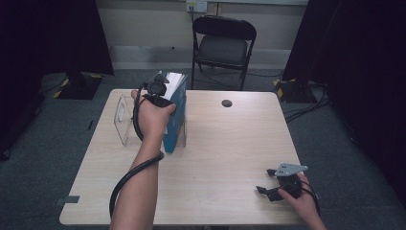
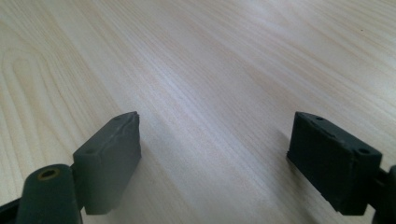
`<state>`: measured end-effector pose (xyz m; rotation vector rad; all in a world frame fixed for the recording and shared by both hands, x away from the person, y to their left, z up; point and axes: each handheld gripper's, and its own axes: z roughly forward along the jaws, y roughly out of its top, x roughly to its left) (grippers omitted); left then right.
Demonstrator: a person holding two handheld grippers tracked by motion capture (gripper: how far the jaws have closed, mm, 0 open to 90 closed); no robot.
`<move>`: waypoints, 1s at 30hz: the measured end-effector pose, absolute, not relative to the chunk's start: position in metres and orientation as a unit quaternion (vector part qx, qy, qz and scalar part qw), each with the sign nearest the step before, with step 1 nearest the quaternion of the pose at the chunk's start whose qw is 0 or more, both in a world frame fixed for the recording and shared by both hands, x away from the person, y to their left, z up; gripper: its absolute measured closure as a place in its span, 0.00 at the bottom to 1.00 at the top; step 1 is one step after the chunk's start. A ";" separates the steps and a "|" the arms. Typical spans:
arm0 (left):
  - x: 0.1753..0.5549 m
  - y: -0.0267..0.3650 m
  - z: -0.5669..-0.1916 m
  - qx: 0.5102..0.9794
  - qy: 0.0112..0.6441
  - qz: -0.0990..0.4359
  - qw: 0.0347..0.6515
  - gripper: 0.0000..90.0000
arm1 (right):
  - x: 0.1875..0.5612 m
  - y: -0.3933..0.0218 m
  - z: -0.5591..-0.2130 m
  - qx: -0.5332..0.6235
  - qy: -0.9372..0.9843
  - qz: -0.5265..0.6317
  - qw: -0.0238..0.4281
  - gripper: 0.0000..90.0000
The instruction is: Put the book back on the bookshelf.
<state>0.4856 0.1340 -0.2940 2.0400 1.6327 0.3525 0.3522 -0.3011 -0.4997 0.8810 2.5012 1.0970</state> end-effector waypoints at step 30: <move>0.467 0.152 -0.305 0.761 0.570 0.068 0.302 0.31 | 0.352 -0.301 -0.500 0.304 0.864 0.379 0.135 0.18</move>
